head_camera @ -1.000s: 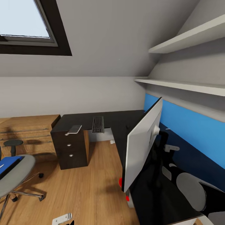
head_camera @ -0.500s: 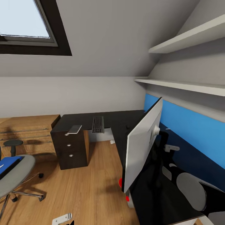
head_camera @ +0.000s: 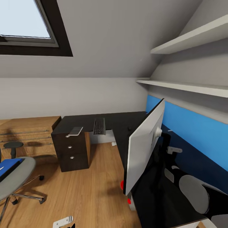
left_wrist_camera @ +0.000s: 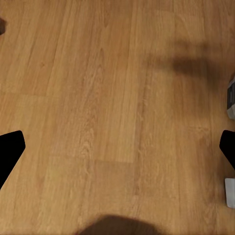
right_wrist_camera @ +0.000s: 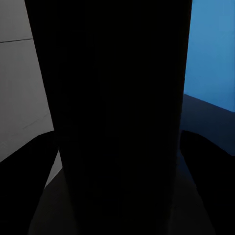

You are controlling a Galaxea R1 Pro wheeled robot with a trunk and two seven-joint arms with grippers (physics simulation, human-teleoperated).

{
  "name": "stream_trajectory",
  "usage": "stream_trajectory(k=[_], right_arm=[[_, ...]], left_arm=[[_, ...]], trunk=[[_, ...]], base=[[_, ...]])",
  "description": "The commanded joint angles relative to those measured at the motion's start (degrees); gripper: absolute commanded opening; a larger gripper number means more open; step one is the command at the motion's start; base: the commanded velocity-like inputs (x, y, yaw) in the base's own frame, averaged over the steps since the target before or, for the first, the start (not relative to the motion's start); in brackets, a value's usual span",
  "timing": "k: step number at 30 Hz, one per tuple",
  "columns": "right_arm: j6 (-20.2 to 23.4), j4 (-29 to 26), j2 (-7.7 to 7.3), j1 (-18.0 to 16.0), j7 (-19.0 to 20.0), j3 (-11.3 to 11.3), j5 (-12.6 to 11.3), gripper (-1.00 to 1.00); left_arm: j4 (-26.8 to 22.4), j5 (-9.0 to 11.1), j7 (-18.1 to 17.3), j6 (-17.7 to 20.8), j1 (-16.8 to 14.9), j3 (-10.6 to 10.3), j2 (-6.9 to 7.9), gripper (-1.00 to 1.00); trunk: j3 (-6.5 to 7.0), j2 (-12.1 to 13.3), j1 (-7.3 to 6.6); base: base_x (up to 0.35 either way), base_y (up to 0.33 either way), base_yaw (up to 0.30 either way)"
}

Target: In the bedroom, organize the workspace by keeping the computer under the desk, ensuring the monitor is on the desk, placing the keyboard on the desk next to the monitor, placing the mouse on the desk next to the keyboard, moving the folder from the swivel chair onto the desk next to the mouse, stacking the notebook on top of the folder with the pen on top of the notebook, and positioning the swivel chair next to the desk.

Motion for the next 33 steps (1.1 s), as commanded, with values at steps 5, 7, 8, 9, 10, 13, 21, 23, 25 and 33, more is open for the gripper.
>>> stream_trajectory(k=[5, 7, 8, 9, 10, 13, 21, 23, 25, 33], right_arm=[[-0.2, 0.1, -0.04, 0.0, -0.2, 0.0, 0.8, -1.0], [-0.2, 0.1, -0.07, -0.1, -0.2, 0.0, 0.8, -1.0], [-0.2, 0.1, -0.06, -0.1, -0.2, 0.0, 0.8, -1.0], [-0.2, 0.1, -0.05, 0.0, -0.2, 0.0, 0.8, -1.0], [-0.2, 0.1, -0.03, 0.0, -0.2, 0.0, 0.8, -1.0], [-0.2, 0.1, -0.05, 0.0, -0.2, 0.0, 0.8, -1.0], [-0.2, 0.1, -0.01, -0.1, -0.2, 0.0, 0.8, -1.0], [-0.2, 0.1, -0.01, -0.1, -0.2, 0.0, 0.8, -1.0], [-0.2, 0.1, -0.01, -0.1, -0.2, 0.0, 0.8, -1.0], [-0.2, 0.1, -0.01, 0.0, -0.2, 0.0, 0.8, -1.0]], left_arm=[[-0.1, 0.6, 0.2, 0.2, 0.0, 0.0, -0.03, 1.0], [-0.1, 0.6, 0.2, 0.2, 0.0, 0.0, -0.03, 1.0], [-0.1, 0.6, 0.2, 0.2, 0.0, 0.0, -0.03, 1.0], [-0.1, 0.6, 0.2, 0.2, 0.0, 0.0, -0.03, 1.0], [-0.1, 0.6, 0.2, 0.2, 0.0, 0.0, -0.03, 1.0], [-0.1, 0.6, 0.2, 0.2, 0.0, 0.0, -0.03, 1.0], [-0.1, 0.6, 0.2, 0.2, 0.0, 0.0, -0.03, 1.0], [-0.1, 0.6, 0.2, 0.2, 0.0, 0.0, -0.03, 1.0], [-0.1, 0.6, 0.3, 0.2, 0.0, 0.0, -0.03, 1.0], [-0.1, 0.6, 0.2, 0.2, 0.0, 0.0, -0.03, 1.0]], trunk=[[-0.05, 0.0, 0.0], [-0.05, 0.0, 0.0], [-0.05, 0.0, 0.0], [-0.05, 0.0, 0.0], [-0.05, 0.0, 0.0], [-0.05, 0.0, 0.0], [-0.05, 0.0, 0.0], [-0.05, 0.0, 0.0], [-0.05, 0.0, 0.0], [-0.05, 0.0, 0.0]], base=[[0.0, 0.0, 0.0], [0.0, 0.0, 0.0], [0.0, 0.0, 0.0], [0.0, 0.0, 0.0], [-0.014, 0.0, 0.0], [-0.128, -0.043, 0.0], [-0.252, -0.106, 0.0], [-0.222, -0.102, 0.0], [-0.214, -0.098, 0.0], [-0.206, -0.089, 0.0]])
